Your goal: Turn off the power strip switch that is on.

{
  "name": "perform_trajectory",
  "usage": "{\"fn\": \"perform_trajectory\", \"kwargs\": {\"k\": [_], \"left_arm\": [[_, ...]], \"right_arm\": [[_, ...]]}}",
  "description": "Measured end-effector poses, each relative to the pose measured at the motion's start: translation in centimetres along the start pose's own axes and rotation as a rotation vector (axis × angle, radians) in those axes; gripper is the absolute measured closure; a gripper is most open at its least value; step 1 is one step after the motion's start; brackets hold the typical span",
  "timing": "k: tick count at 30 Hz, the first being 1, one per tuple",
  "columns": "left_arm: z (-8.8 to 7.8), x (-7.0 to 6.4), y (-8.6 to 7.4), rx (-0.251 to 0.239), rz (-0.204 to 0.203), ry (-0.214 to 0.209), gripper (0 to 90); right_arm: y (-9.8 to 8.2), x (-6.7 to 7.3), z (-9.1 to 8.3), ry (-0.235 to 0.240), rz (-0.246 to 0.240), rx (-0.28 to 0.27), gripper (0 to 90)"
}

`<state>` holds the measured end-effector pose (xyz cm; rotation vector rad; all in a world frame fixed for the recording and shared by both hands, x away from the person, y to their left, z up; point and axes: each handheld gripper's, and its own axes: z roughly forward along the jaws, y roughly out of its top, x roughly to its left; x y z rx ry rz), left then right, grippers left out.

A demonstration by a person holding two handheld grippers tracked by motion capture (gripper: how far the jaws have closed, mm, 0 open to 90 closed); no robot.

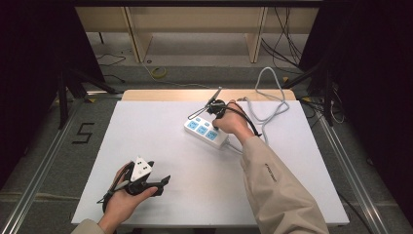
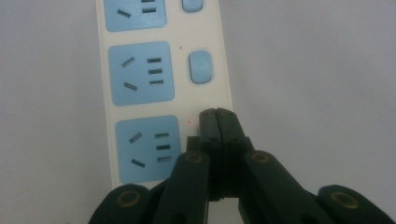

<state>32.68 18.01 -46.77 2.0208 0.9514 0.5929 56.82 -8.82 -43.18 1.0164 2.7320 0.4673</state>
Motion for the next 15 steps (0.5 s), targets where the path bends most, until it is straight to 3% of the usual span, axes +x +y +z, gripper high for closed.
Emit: {"fn": "perform_trajectory", "kwargs": {"k": [6, 15], "left_arm": [[0.00, -0.05, 0.00, 0.000, 0.001, 0.001, 23.6], [-0.04, -0.04, 0.02, -0.001, 0.002, 0.001, 23.7]], "right_arm": [[0.02, 0.04, -0.01, 0.002, 0.023, 0.006, 90.0], [0.32, 0.13, 0.07, -0.013, 0.004, 0.027, 90.0]]}}
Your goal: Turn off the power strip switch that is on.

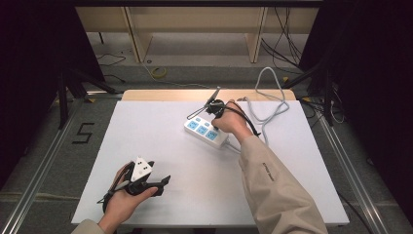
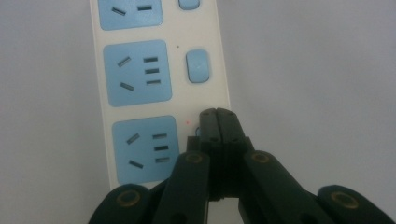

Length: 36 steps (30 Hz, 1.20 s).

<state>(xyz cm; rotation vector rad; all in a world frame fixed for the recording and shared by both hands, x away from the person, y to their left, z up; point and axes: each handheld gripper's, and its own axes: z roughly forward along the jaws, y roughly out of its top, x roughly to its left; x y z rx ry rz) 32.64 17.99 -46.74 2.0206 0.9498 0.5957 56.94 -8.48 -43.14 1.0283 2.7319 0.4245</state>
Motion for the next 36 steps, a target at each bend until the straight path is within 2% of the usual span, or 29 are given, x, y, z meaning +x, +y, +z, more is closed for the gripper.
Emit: {"fn": "perform_trajectory", "kwargs": {"k": [20, 36], "left_arm": [[0.04, -0.03, -0.01, 0.003, 0.001, -0.001, 23.8], [0.06, -0.03, -0.02, 0.005, 0.003, 0.000, 23.8]], "right_arm": [[0.08, 0.17, 0.11, -0.010, -0.006, 0.014, 90.0], [-0.02, 0.49, 0.08, -0.030, -0.020, 0.003, 90.0]]}}
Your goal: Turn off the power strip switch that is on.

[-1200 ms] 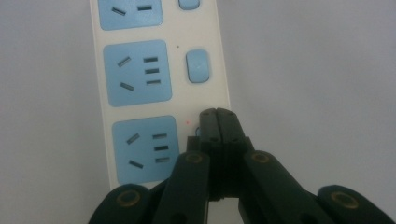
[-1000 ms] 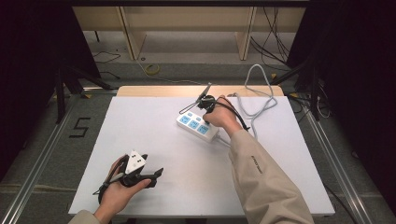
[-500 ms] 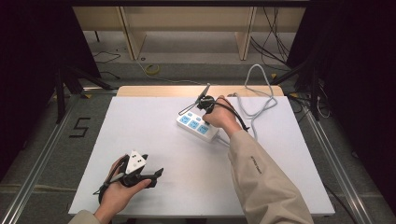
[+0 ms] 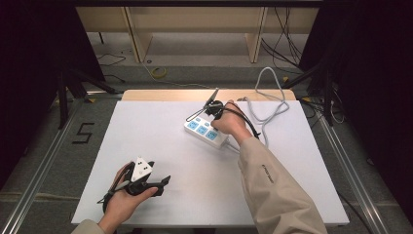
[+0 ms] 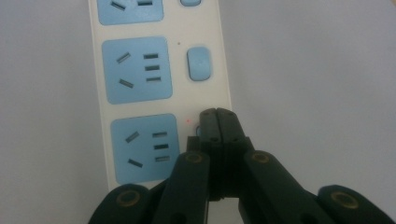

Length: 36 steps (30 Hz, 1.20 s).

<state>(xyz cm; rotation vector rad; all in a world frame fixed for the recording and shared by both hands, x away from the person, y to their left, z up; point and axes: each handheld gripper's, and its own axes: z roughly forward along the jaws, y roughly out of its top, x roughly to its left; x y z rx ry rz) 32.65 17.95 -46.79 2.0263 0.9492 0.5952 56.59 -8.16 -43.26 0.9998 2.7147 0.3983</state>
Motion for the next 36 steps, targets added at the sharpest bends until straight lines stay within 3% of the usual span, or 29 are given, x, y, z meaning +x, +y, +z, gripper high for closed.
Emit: {"fn": "perform_trajectory", "kwargs": {"k": [27, 36], "left_arm": [[0.06, -0.02, -0.02, -0.002, -0.005, 0.000, 24.0], [0.06, 0.01, -0.04, -0.002, -0.006, 0.000, 24.0]], "right_arm": [[-0.42, -0.10, -0.09, 0.009, 0.009, -0.027, 90.0], [-0.72, 0.06, -0.58, 0.003, 0.004, -0.072, 90.0]]}}
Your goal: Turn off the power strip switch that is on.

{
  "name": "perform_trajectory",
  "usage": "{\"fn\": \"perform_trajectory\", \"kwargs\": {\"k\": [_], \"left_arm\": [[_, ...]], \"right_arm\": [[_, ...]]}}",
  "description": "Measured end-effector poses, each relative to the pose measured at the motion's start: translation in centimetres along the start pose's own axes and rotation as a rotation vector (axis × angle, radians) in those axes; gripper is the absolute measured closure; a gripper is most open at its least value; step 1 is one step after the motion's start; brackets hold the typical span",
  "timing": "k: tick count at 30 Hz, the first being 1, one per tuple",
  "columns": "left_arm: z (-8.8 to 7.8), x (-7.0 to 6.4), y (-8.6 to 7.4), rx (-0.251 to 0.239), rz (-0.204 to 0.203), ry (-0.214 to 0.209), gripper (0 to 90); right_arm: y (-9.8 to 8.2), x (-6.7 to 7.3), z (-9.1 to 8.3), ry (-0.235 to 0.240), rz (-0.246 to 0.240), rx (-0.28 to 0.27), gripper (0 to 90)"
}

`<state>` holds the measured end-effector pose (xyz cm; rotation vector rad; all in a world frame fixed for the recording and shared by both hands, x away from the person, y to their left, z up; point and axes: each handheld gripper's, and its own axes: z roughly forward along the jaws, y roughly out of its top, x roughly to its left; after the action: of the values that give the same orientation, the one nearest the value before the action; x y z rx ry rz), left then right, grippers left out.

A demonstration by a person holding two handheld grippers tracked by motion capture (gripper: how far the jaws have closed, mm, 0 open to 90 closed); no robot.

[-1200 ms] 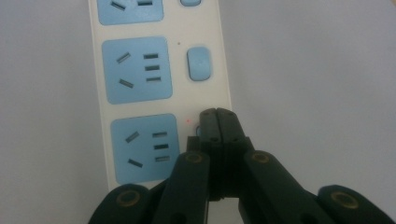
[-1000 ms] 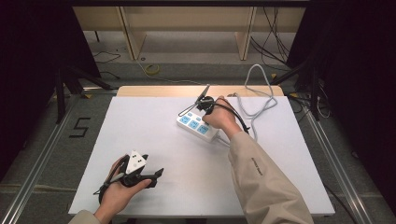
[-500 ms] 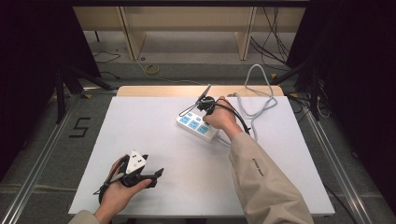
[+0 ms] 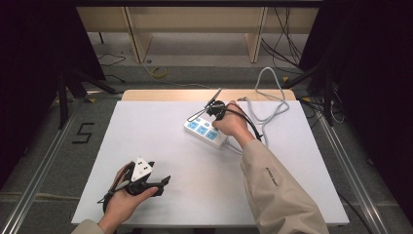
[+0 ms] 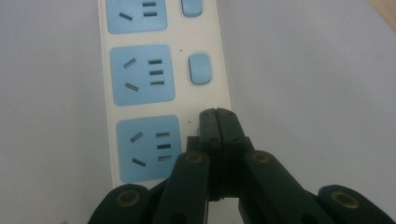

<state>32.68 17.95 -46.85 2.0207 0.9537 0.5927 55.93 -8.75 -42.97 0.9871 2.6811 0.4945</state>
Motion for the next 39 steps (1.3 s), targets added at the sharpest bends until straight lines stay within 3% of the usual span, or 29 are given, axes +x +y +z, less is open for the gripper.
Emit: {"fn": "perform_trajectory", "kwargs": {"k": [4, 9, 18, 25, 30, 36, 39], "left_arm": [[0.0, 0.0, 0.0, 0.002, -0.002, 0.001, 24.0], [0.0, 0.0, -0.1, 0.005, -0.004, 0.001, 24.0], [-0.1, 0.1, -0.1, 0.007, -0.003, 0.004, 24.0], [-0.1, 0.1, -0.2, 0.005, -0.009, 0.009, 24.0], [-0.1, 0.1, -0.2, 0.009, -0.010, 0.011, 24.0], [-0.1, 0.1, -0.3, 0.009, -0.015, 0.015, 24.0], [-0.1, 0.1, -0.3, 0.013, -0.013, 0.016, 24.0]], "right_arm": [[0.0, 0.2, -0.7, -0.017, 0.001, -0.052, 89.7], [-0.4, 0.1, -1.6, -0.006, 0.023, -0.117, 81.7], [-3.8, 0.1, -2.7, 0.034, 0.057, -0.216, 65.2], [-8.5, 0.7, -4.9, 0.056, 0.110, -0.338, 55.9], [-12.8, 2.0, -6.5, 0.068, 0.166, -0.410, 47.3], [-18.8, 3.9, -8.3, 0.083, 0.190, -0.562, 39.6], [-21.4, 4.9, -8.4, 0.075, 0.182, -0.614, 37.0]]}}
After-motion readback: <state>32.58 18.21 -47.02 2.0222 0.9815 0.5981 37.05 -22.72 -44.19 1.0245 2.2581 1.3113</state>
